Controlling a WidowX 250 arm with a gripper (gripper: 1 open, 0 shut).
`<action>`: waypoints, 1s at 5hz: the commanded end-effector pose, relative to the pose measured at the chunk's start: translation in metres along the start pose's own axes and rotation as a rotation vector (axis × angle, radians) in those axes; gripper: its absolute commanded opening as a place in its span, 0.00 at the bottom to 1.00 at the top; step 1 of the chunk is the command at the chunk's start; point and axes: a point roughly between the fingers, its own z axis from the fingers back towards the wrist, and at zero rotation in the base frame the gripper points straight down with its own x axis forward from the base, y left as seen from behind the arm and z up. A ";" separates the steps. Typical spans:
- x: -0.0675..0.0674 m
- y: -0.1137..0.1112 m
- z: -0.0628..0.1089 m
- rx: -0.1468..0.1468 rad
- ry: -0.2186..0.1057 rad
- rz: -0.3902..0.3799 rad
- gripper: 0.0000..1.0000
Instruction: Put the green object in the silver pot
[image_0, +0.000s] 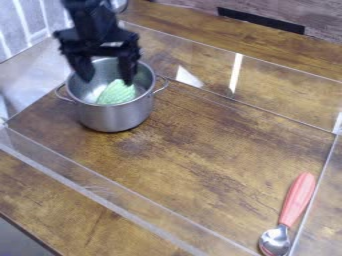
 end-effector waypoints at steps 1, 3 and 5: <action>0.017 -0.027 0.035 -0.015 -0.088 -0.052 1.00; 0.018 -0.022 0.018 -0.001 -0.069 -0.048 1.00; 0.020 -0.016 0.003 0.019 -0.049 -0.044 1.00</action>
